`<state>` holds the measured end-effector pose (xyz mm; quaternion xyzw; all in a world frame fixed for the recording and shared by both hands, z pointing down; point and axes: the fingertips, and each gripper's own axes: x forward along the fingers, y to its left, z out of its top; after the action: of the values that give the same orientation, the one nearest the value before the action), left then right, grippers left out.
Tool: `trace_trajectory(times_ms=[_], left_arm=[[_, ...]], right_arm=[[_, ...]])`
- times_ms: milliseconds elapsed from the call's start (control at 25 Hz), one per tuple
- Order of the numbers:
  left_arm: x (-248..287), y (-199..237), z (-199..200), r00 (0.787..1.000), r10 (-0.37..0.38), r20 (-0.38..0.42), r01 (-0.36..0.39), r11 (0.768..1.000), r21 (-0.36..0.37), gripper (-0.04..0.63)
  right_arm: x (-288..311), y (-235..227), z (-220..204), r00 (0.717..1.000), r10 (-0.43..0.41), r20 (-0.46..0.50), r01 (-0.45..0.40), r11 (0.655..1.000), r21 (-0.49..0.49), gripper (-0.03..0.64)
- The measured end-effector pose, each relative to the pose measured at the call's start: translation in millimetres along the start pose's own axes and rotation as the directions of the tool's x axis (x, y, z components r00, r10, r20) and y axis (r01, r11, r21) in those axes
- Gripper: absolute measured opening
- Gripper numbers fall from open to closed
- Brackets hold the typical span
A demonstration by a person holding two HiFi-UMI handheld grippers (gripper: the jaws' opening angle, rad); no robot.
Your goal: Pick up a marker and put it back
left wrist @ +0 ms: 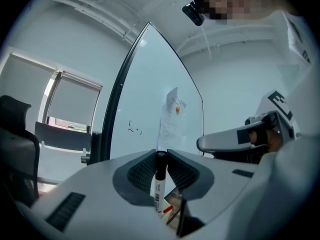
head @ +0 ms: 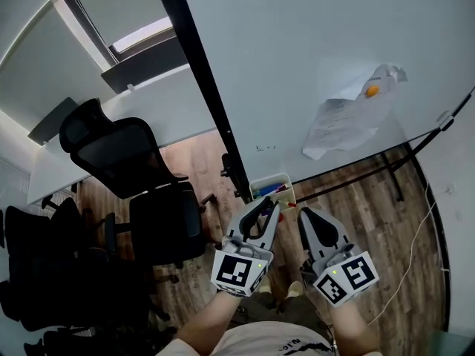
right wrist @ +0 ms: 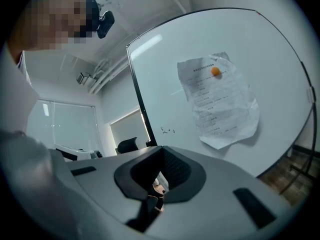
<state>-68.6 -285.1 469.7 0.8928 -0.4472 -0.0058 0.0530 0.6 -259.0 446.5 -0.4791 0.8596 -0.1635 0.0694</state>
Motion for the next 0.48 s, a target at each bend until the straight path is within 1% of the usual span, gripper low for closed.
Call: trace_trajectory(times_ms=[120,240,360,480], left_arm=[[6,2,-19,1.0,-0.014,-0.003,0.014,1.0,0.012,0.077],[13,3,-31,1.0,-0.028,0.012,0.028,0.999,0.037,0.077],[22,0,-40,0.997,-0.051,0.05,0.047,0.996,0.077,0.077],[26,0,-54,0.997,-0.061,0.055,0.055,0.992,0.112,0.077]], right_arm=[[1,-6,-15,1.0,-0.015,-0.002,0.015,1.0,0.011,0.012],[1,-13,-28,1.0,-0.031,-0.002,0.031,0.999,0.019,0.012],[1,-20,-39,0.999,-0.046,-0.003,0.046,0.999,0.022,0.012],[2,-25,-50,0.998,-0.055,-0.003,0.055,0.998,0.024,0.012]])
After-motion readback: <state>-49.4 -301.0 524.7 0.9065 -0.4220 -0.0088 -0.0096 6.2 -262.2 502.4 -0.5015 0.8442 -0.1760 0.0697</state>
